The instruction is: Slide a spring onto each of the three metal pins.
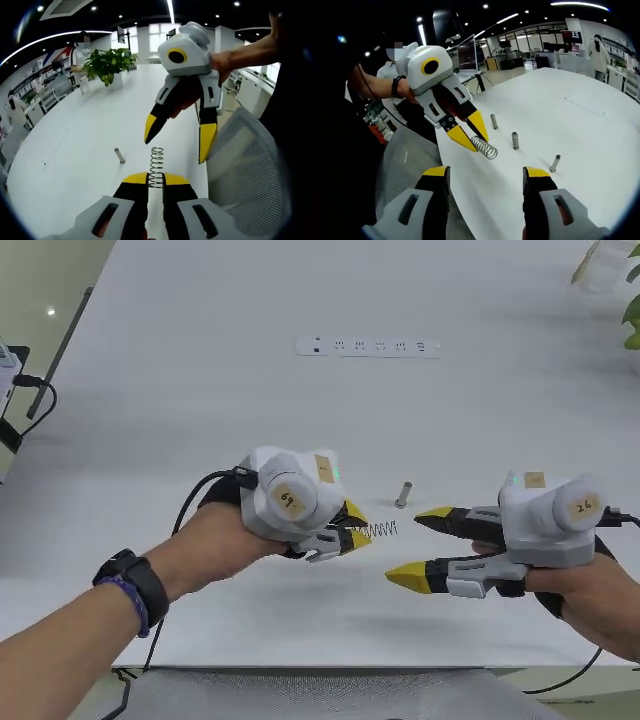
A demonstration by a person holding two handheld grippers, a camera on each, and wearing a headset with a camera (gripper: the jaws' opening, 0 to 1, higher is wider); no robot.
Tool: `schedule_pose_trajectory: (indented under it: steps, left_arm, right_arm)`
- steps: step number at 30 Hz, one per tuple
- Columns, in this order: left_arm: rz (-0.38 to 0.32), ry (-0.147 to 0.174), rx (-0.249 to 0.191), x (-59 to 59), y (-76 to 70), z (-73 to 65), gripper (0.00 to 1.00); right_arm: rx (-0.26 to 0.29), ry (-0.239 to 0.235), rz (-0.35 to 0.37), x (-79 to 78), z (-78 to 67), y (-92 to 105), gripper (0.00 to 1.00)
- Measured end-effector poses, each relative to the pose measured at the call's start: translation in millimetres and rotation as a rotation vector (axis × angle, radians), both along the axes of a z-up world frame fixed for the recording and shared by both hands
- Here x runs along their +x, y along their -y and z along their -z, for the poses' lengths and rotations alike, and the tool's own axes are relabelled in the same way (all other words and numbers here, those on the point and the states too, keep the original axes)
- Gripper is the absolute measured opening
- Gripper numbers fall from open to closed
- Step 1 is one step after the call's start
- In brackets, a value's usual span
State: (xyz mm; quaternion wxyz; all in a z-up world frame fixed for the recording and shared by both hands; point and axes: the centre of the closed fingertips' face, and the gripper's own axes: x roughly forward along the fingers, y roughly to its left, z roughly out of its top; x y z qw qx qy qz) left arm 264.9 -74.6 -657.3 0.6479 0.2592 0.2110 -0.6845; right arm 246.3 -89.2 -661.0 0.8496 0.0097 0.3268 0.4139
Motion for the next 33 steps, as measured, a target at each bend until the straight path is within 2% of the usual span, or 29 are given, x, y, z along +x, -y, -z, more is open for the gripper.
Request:
schedule_pose_trajectory:
  steps: [9, 18, 22, 33]
  left_arm:
    - [0.029, 0.002, -0.002, -8.6, 2.0, -1.2, 0.02]
    - [0.048, 0.006, -0.008, -12.4, 2.7, -4.0, 0.02]
    - [0.060, 0.009, -0.007, -14.2, 3.1, -3.9, 0.02]
    - [0.077, 0.006, -0.007, -17.2, 3.3, -4.0, 0.02]
  right_arm:
    - [0.045, 0.026, -0.030, 1.0, -9.3, -9.1, 0.38]
    - [0.068, 0.040, -0.047, 1.7, -13.8, -13.1, 0.23]
    - [0.065, 0.041, -0.050, 2.3, -13.3, -12.3, 0.12]
    - [0.075, 0.035, -0.068, -0.4, -14.9, -13.4, 0.11]
